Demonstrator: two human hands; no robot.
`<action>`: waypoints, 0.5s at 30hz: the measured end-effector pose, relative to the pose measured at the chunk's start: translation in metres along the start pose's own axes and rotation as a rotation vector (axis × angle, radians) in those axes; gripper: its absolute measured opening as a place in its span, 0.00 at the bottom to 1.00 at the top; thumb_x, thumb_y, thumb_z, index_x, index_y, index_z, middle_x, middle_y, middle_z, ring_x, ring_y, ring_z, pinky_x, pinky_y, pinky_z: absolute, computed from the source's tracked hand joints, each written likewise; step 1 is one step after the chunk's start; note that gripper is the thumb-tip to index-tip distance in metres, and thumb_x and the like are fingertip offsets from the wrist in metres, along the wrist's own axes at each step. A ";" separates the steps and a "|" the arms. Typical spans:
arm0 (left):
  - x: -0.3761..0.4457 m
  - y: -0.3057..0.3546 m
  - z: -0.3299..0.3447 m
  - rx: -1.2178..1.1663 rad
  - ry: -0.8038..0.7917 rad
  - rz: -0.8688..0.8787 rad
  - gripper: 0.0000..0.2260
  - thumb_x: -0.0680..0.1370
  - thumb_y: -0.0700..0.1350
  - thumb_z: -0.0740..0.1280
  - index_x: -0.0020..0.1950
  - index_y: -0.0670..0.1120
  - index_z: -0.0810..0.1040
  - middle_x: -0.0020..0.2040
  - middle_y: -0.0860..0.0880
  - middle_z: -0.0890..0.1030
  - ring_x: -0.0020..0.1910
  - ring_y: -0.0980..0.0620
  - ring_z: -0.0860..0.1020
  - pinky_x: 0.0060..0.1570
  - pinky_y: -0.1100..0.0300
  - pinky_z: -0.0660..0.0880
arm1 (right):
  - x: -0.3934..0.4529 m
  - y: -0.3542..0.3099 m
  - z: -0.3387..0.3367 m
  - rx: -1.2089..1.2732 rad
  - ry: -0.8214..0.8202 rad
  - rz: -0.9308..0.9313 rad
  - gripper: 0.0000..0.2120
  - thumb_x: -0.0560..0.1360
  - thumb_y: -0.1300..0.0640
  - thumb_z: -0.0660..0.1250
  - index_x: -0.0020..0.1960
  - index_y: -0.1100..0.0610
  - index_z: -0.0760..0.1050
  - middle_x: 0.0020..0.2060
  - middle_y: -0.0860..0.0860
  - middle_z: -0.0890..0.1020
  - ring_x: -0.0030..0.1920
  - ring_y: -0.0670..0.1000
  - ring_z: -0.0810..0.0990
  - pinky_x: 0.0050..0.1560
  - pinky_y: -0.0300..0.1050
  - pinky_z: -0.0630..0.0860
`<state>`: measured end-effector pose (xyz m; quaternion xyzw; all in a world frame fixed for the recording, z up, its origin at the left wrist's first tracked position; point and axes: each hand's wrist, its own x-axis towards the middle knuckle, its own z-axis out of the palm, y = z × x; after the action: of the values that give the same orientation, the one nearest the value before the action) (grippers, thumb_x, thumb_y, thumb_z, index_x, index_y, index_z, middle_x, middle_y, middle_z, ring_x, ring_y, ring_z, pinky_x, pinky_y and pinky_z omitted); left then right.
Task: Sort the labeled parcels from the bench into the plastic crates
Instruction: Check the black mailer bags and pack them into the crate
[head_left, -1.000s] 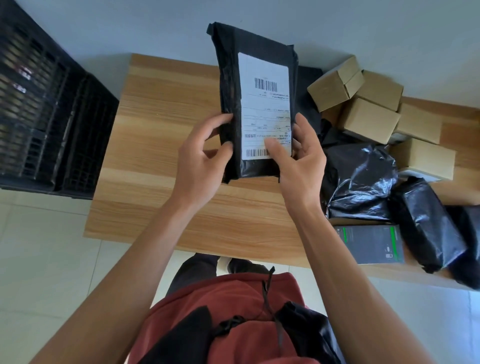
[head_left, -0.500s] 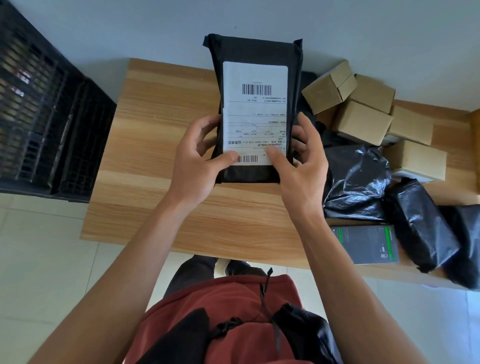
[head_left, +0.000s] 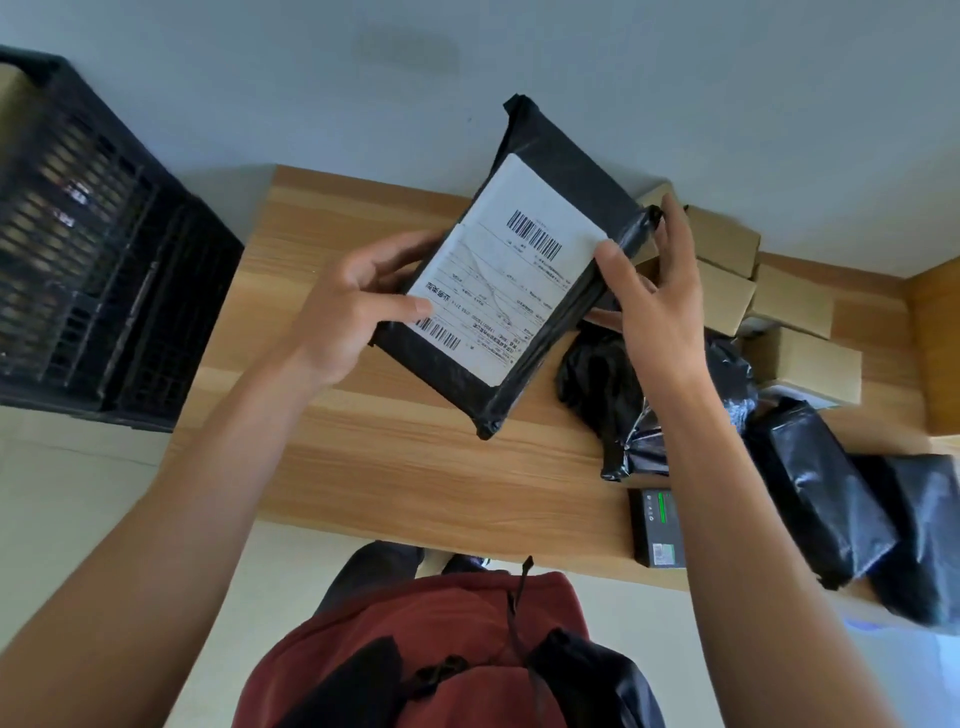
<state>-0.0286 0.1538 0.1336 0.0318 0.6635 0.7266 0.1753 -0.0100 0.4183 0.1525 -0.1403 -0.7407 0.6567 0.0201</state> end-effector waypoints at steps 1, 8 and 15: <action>0.002 0.004 -0.002 -0.003 -0.029 0.002 0.28 0.71 0.31 0.67 0.70 0.47 0.78 0.65 0.48 0.84 0.68 0.47 0.80 0.60 0.56 0.79 | 0.002 -0.002 -0.004 0.030 -0.017 0.004 0.37 0.82 0.53 0.70 0.84 0.49 0.54 0.57 0.31 0.83 0.59 0.48 0.85 0.56 0.60 0.84; 0.013 0.023 -0.005 -0.004 -0.104 -0.021 0.27 0.69 0.31 0.68 0.66 0.50 0.82 0.61 0.49 0.85 0.65 0.49 0.81 0.57 0.59 0.80 | 0.003 0.001 -0.018 0.287 -0.059 0.082 0.17 0.81 0.58 0.70 0.69 0.57 0.76 0.58 0.61 0.85 0.57 0.61 0.86 0.55 0.67 0.83; 0.011 0.019 0.010 -0.057 0.551 0.112 0.15 0.80 0.44 0.70 0.66 0.55 0.81 0.66 0.55 0.83 0.66 0.55 0.80 0.64 0.50 0.77 | -0.012 0.005 -0.007 0.546 0.184 0.124 0.16 0.82 0.59 0.69 0.68 0.62 0.73 0.57 0.59 0.84 0.59 0.62 0.84 0.54 0.63 0.84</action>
<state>-0.0402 0.1659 0.1512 -0.1354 0.6627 0.7348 -0.0511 0.0037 0.4228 0.1504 -0.2336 -0.5216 0.8163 0.0839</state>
